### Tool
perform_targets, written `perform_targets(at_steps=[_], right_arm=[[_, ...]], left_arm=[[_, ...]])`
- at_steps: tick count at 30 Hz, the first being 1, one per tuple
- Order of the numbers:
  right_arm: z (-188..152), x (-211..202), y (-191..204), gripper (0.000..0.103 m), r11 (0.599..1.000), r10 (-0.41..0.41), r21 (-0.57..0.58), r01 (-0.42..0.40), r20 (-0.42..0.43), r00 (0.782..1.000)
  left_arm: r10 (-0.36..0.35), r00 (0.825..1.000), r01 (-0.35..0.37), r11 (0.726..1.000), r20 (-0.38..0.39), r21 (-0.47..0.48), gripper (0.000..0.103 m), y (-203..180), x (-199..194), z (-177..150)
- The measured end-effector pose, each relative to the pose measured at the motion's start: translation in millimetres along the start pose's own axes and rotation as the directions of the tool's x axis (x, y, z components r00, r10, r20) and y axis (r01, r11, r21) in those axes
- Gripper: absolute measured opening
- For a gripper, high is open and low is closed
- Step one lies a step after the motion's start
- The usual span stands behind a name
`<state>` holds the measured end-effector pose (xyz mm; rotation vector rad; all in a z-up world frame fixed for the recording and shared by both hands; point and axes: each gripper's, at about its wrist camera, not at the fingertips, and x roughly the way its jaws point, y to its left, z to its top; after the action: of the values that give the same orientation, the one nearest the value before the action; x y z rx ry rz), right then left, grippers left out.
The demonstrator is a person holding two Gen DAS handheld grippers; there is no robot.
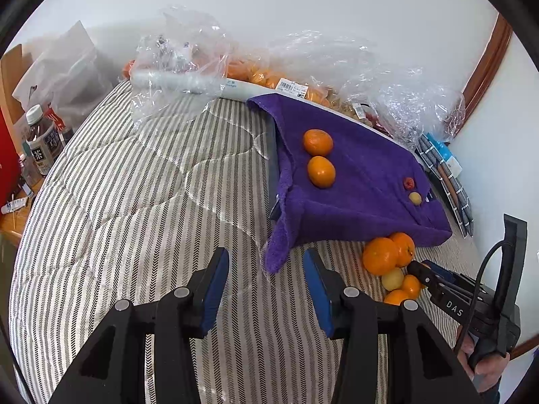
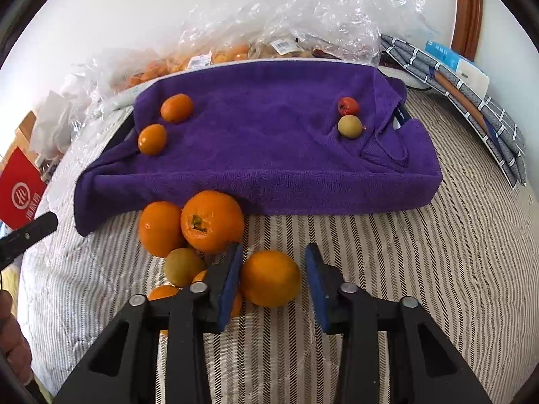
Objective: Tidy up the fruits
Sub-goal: 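Withdraw both tools from the towel toward the remaining fruit, then grasp an orange with the right tool while the left tool grasps another orange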
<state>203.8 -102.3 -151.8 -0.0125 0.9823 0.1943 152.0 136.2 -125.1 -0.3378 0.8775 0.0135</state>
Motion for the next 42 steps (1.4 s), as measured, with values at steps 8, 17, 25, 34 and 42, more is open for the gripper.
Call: perform_targets(at_steps=[8, 17, 25, 34, 42], right_arm=[[-2.4, -9.0, -11.3, 0.035, 0.999, -0.037, 0.000, 0.037, 0.019, 0.999], [-17.0, -35.0, -38.8, 0.035, 0.998, -0.067, 0.025, 0.065, 0.078, 0.995], [-35.8, -47.0, -61.6, 0.035, 0.996, -0.090, 0.007, 0.090, 0.097, 0.991], [-40.4, -50.2, -84.4, 0.035, 0.996, -0.085, 0.026, 0.083, 0.109, 0.990], [-33.5, -44.5, -96.6, 0.035, 0.996, -0.070, 0.055, 0.064, 0.105, 0.992]], left_arm=[[-0.014, 1.000, 0.014, 1.000, -0.012, 0.003, 0.044, -5.6, 4.8, -3.2], [-0.056, 0.997, 0.061, 0.995, -0.060, 0.079, 0.044, -50.0, 14.7, -22.6], [-0.091, 0.992, 0.099, 0.991, -0.087, 0.092, 0.044, -85.7, 27.7, -27.6], [-0.102, 0.989, 0.111, 0.990, -0.107, 0.085, 0.044, -107.8, 49.5, -15.0], [-0.055, 0.991, 0.067, 0.993, -0.122, 0.097, 0.043, -115.1, 62.4, -8.3]])
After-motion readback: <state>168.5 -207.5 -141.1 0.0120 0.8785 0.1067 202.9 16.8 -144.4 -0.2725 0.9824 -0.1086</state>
